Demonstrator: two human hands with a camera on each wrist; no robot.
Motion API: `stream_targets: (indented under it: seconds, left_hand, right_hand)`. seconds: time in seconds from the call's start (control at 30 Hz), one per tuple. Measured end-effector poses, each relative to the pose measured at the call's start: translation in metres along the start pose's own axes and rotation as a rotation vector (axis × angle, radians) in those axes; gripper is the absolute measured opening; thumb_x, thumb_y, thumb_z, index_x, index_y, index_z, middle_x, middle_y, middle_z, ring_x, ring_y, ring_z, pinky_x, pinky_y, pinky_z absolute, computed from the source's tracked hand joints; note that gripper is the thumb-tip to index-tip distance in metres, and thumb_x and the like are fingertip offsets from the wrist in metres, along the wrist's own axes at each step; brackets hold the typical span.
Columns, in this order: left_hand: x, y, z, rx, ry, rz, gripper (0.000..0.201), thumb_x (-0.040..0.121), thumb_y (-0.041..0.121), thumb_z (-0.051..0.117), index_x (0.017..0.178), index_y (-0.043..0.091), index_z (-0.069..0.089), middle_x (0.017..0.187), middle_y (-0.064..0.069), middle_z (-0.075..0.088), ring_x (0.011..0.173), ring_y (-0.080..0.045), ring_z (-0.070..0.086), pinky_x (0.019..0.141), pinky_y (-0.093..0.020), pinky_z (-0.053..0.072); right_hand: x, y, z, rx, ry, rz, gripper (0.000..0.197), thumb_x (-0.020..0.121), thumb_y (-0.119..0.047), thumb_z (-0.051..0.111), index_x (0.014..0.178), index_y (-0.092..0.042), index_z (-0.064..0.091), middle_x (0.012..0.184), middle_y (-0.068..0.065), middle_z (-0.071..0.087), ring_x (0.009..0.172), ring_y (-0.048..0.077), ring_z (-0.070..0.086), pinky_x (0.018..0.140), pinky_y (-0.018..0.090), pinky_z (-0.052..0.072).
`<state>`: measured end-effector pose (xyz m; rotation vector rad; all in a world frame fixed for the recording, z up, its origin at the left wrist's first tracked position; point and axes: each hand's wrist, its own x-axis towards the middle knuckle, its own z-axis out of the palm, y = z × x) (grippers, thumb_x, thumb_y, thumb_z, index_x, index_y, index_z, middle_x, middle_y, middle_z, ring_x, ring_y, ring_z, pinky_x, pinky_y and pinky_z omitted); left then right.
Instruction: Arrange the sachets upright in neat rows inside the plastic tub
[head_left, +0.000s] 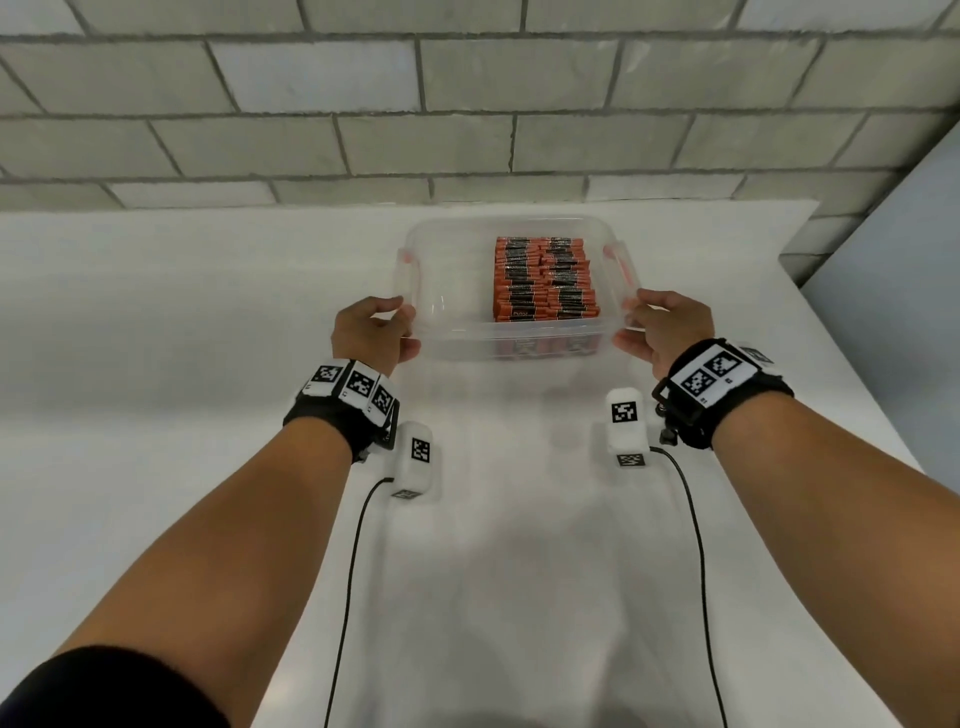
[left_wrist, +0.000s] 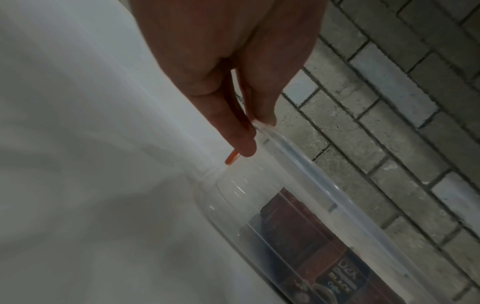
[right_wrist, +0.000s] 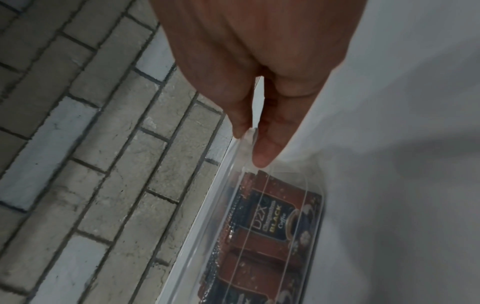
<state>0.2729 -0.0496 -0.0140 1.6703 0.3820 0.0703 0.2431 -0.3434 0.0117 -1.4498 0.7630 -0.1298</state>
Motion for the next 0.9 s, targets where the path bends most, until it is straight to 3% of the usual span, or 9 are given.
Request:
stream_targets:
  seconds: [0.17,0.33,0.47,0.6,0.7,0.77,0.83,0.9]
  left_hand:
    - [0.01,0.001,0.005,0.009,-0.01,-0.002,0.014,0.087,0.018,0.07,0.099,0.013,0.069,0.073,-0.01,0.066,0.06,-0.022,0.064,0.073,-0.042,0.06]
    - [0.013,0.0,0.006,0.016,-0.008,0.013,0.012,0.088,0.018,0.069,0.099,0.014,0.069,0.068,-0.008,0.064,0.055,-0.014,0.061,0.073,-0.037,0.06]
    - [0.013,0.001,0.008,0.043,0.006,0.025,0.008,0.089,0.018,0.067,0.096,0.014,0.068,0.067,-0.008,0.062,0.056,-0.015,0.059,0.074,-0.039,0.06]
    - [0.012,0.005,0.01,0.105,0.007,0.041,0.015,0.091,0.021,0.064,0.102,0.011,0.068,0.069,-0.007,0.064,0.056,-0.015,0.058,0.069,-0.036,0.06]
    - [0.003,0.003,0.012,0.252,-0.026,0.092,0.029,0.096,0.038,0.05,0.113,0.017,0.06,0.082,-0.011,0.068,0.06,-0.023,0.062,0.065,-0.042,0.06]
    - [-0.006,0.008,0.013,0.338,-0.062,0.125,0.039,0.096,0.049,0.041,0.125,0.027,0.054,0.088,-0.009,0.066,0.072,-0.029,0.066,0.066,-0.044,0.06]
    - [-0.011,0.011,0.005,0.325,-0.054,0.128,0.045,0.097,0.05,0.039,0.137,0.029,0.047,0.079,-0.001,0.06,0.077,-0.029,0.065,0.069,-0.043,0.059]
    - [-0.023,0.01,-0.013,0.282,-0.043,0.109,0.045,0.098,0.046,0.04,0.139,0.027,0.044,0.076,0.004,0.056,0.078,-0.028,0.064,0.072,-0.04,0.057]
  right_hand:
    - [0.007,-0.004,0.005,0.003,0.008,-0.003,0.019,0.091,-0.001,0.059,0.105,-0.013,0.063,0.084,0.008,0.061,0.066,0.02,0.063,0.056,0.025,0.057]
    - [0.011,-0.005,0.007,0.012,0.023,0.008,0.02,0.091,0.001,0.058,0.106,-0.012,0.062,0.081,0.007,0.061,0.064,0.019,0.063,0.06,0.027,0.058]
    - [0.013,-0.004,0.009,0.013,0.036,0.001,0.023,0.09,0.005,0.055,0.105,-0.012,0.061,0.081,0.006,0.062,0.062,0.017,0.061,0.062,0.028,0.058]
    - [0.011,-0.003,0.013,-0.019,0.071,-0.034,0.018,0.092,-0.002,0.057,0.105,-0.014,0.062,0.082,0.005,0.061,0.065,0.017,0.06,0.062,0.027,0.057]
    - [0.006,0.001,0.012,-0.137,0.092,-0.108,0.017,0.092,-0.019,0.057,0.105,-0.015,0.066,0.079,0.003,0.064,0.061,0.018,0.057,0.057,0.028,0.054]
    - [0.0,0.003,0.007,-0.279,0.126,-0.185,0.031,0.09,-0.041,0.053,0.106,-0.021,0.069,0.088,0.003,0.068,0.076,0.022,0.062,0.072,0.036,0.056]
    - [-0.004,0.009,-0.007,-0.338,0.163,-0.233,0.042,0.087,-0.052,0.049,0.112,-0.025,0.068,0.106,0.003,0.069,0.096,0.026,0.064,0.091,0.042,0.052]
    - [-0.014,0.018,-0.024,-0.308,0.187,-0.245,0.049,0.084,-0.055,0.049,0.12,-0.025,0.064,0.12,0.002,0.065,0.103,0.027,0.062,0.09,0.038,0.05]
